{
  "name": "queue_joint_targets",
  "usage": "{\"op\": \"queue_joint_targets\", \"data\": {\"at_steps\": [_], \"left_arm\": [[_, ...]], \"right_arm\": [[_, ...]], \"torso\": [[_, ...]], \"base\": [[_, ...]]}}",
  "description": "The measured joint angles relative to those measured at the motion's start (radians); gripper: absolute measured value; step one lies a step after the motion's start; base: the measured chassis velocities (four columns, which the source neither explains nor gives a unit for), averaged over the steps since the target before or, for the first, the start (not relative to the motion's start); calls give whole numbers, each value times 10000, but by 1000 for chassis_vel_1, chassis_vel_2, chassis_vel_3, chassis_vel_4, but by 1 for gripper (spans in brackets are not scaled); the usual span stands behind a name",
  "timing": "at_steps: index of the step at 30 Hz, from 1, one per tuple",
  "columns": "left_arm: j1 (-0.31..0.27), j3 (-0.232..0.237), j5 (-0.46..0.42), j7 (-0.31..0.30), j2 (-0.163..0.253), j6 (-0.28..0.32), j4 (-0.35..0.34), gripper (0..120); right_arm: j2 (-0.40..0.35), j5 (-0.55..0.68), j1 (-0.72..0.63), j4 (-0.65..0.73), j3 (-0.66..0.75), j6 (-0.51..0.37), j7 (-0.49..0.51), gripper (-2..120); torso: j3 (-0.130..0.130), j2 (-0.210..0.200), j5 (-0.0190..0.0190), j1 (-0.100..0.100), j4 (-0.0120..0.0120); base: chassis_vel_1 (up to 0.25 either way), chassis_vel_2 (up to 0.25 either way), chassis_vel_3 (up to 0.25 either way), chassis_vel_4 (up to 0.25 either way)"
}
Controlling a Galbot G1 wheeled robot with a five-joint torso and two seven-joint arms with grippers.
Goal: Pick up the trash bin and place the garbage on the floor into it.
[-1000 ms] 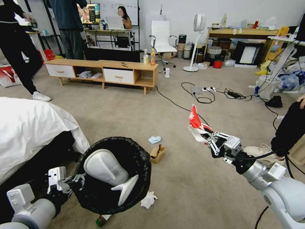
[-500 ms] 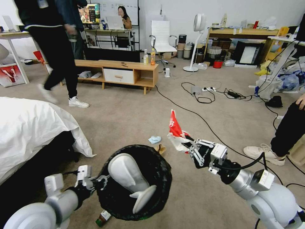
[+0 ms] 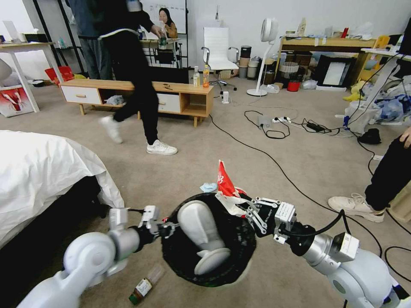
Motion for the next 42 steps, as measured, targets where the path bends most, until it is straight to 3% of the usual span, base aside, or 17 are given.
{"op": "queue_joint_targets", "data": {"at_steps": [1, 7, 18, 28, 29, 32, 34, 37, 41, 42], "left_arm": [[-258, 310, -21, -63, -205, 0, 103, 2], [-507, 692, -68, -134, -432, -1, 154, 2], [-414, 672, -266, -425, -524, 0, -193, 2], [-300, 457, -230, -438, -435, 0, -326, 2], [-304, 399, -236, -437, -420, -1, -338, 2], [-302, 359, -242, -437, -409, -6, -345, 2], [-233, 251, -252, -429, -377, -18, -357, 2], [-209, 197, -254, -409, -377, -24, -338, 2], [-211, 20, -206, -360, -480, -52, -59, 2], [-238, -128, -118, -407, -511, -116, 136, 2]], "right_arm": [[0, -28, -63, -77, 1, -10, 7, 1], [0, -170, -308, -316, 122, -25, 42, 1], [4, -658, -330, -793, 124, -403, 364, 1], [22, -1164, -485, -908, 312, -577, 735, 35], [23, -1174, -484, -916, 316, -576, 758, 43], [23, -1178, -476, -921, 315, -575, 768, 48], [33, -1201, -443, -924, 310, -561, 787, 63], [34, -1209, -431, -924, 307, -552, 795, 68], [29, -1243, -412, -924, 302, -474, 809, 85], [15, -1266, -403, -935, 326, -451, 827, 90]], "torso": [[0, 1, 2, 0, -1], [-1, 0, 3, 0, 4], [-1, 0, 1, 0, 3], [-1, 1, 0, 0, 2], [-1, 1, 0, 0, 2], [-1, 1, 0, 0, 2], [-1, 0, 0, 0, 3], [0, 0, 0, 0, 3], [-1, 1, 0, 0, -1], [0, 1, 0, 1, 8]], "base": [[0, 0, 0, 0], [0, 0, 0, 0], [0, 0, 0, 0], [0, 0, 0, 0], [0, 0, 0, 0], [0, 0, 0, 0], [0, 0, 0, 0], [0, 0, 0, 0], [0, 0, 0, 0], [0, 0, 0, 0]]}}
